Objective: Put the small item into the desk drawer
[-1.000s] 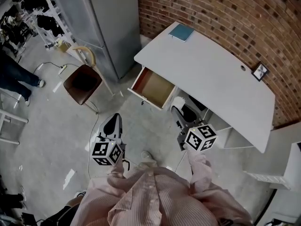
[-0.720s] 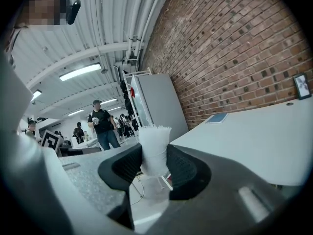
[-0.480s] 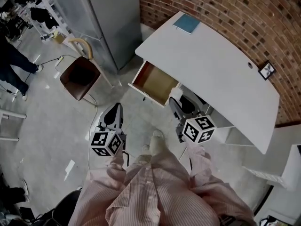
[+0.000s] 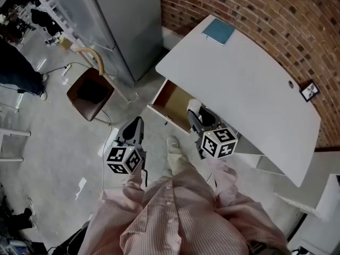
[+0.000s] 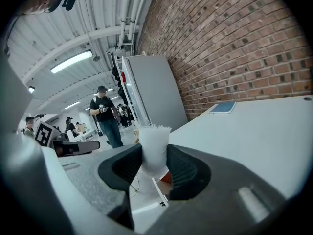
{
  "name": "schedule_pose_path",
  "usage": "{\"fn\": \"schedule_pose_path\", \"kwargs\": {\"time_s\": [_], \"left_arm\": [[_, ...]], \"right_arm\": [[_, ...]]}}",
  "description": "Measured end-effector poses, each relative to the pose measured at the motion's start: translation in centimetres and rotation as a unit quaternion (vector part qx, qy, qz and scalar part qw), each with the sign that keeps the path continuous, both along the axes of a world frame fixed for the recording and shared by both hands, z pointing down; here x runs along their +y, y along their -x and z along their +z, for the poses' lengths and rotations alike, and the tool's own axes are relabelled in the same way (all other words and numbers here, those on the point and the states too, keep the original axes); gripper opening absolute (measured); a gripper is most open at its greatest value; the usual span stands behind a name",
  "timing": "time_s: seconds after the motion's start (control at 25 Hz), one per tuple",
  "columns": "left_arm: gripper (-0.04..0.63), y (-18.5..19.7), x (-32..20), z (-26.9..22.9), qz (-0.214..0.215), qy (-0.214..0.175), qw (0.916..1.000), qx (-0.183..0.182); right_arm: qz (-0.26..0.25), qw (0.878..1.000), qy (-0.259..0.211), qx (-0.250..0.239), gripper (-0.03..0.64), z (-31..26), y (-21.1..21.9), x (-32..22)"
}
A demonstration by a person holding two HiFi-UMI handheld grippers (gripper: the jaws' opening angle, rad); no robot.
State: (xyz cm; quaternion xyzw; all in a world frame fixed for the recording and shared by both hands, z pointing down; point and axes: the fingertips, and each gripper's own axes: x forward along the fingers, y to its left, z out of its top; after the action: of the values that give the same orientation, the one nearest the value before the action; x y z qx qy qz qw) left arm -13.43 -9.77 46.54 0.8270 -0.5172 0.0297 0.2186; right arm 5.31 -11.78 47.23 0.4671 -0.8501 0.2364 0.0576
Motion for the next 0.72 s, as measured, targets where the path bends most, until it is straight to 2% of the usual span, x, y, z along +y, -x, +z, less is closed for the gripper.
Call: {"fn": "schedule_pose_path", "kwargs": {"time_s": [0.32,0.72], "left_arm": [[-0.002,-1.0,-5.5,3.0,0.003,0.048,0.9988,0.001],[-0.002,-1.5,-9.1,7.2,-0.013,0.110,0.9938,0.013]], "right_arm": [[-0.035,0.998,0.047,0.017,0.162,3.3,1.8,-5.1],[-0.076,0.992,0.099,0.028,0.162,7.3,3.4,-9.1]]}}
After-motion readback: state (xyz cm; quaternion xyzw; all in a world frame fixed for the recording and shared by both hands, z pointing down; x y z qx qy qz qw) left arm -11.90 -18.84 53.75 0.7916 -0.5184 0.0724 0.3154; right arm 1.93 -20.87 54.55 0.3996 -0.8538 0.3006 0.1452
